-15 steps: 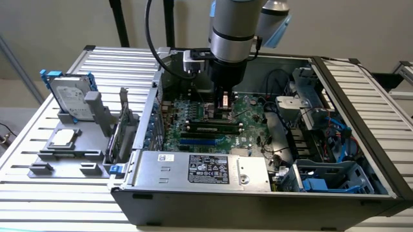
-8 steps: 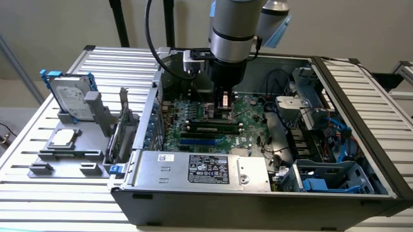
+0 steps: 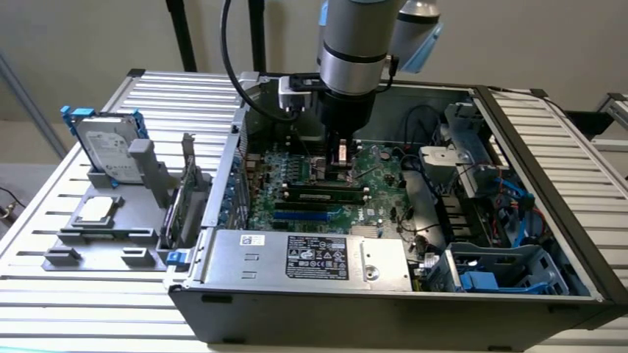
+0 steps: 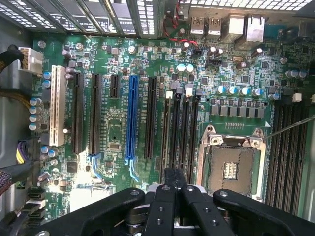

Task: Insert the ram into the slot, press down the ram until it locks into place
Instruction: 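Press down the ram until it locks into place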

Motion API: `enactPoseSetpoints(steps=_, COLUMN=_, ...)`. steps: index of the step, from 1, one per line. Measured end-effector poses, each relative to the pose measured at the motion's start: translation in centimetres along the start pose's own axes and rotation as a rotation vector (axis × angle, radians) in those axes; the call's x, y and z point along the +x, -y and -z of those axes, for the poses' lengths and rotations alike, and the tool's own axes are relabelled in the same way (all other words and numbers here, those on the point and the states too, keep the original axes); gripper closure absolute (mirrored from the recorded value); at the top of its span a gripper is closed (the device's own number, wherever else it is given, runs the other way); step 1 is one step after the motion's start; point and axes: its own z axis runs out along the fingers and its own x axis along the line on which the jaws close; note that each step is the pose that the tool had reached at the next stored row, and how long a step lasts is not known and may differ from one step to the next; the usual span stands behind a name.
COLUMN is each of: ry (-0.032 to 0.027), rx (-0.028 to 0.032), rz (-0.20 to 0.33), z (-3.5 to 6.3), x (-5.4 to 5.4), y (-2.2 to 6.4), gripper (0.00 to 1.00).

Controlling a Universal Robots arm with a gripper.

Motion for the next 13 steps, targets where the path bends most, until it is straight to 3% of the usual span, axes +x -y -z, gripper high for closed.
enactPoseSetpoints(steps=13, ry=0.0114, rx=0.0004, rz=0.0, z=0.0, x=0.0, y=0.0, gripper=0.9)
